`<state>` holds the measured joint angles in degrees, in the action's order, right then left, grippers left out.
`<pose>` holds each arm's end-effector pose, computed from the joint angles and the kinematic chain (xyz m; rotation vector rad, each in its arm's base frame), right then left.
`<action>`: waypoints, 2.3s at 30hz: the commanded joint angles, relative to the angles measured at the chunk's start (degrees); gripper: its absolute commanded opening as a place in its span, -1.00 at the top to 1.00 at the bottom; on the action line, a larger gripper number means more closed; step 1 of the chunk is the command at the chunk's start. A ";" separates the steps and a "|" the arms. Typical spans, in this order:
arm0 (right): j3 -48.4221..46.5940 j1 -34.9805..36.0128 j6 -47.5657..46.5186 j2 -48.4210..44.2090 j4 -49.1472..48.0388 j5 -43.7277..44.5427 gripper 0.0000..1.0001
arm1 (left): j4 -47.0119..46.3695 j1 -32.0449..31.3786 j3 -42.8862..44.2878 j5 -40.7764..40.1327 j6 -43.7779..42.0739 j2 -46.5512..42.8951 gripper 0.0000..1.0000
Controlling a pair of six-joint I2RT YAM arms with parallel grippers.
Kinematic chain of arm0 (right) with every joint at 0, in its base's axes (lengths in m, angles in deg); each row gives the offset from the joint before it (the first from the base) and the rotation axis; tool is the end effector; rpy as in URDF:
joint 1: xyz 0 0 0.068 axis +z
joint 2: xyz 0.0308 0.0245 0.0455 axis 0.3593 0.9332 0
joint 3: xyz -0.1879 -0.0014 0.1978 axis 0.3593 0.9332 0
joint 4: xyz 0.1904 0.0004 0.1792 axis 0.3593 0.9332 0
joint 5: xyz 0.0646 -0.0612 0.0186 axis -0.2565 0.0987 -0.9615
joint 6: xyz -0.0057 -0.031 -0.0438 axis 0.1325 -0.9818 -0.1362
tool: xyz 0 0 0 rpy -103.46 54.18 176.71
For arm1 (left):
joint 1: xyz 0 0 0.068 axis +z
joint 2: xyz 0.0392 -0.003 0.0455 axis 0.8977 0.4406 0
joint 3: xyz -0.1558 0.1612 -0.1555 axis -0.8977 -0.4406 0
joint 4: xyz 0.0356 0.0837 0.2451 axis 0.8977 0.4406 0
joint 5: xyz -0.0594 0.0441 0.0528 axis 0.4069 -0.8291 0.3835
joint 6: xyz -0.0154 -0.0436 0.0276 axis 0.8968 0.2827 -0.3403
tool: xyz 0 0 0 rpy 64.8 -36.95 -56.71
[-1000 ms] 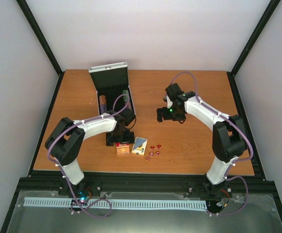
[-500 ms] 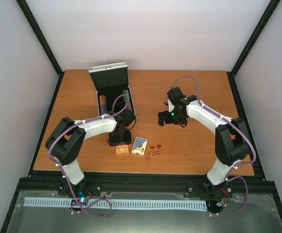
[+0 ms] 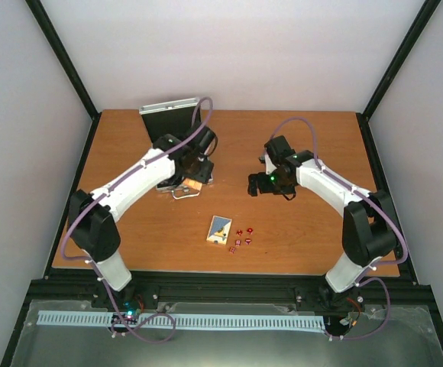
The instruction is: Pack up texas hold em set
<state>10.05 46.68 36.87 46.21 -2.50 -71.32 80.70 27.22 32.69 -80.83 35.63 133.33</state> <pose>0.2920 0.1476 0.2263 -0.2940 2.8311 0.4369 0.2809 -0.1994 0.2873 0.3387 2.6938 0.0197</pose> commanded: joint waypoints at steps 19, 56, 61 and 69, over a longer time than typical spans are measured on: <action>-11.76 -0.93 0.92 11.23 2.77 3.33 -1.00 | -15.17 18.62 30.41 -0.22 -58.20 31.86 0.99; -9.14 -0.93 4.95 12.90 -2.23 -0.54 -1.00 | -34.98 20.62 5.83 2.31 -79.46 20.84 0.19; -9.27 -0.93 4.92 13.01 -2.17 -0.70 -1.00 | -35.09 20.73 5.23 2.94 -78.62 20.43 -0.94; -8.64 -0.93 5.12 12.47 -2.38 -1.16 -1.00 | -35.63 20.73 3.83 2.94 -76.85 18.63 -0.99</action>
<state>0.63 46.18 41.53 58.73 -4.05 -71.76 47.13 47.48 36.36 -78.23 -42.22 154.93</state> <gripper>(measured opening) 1.000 0.996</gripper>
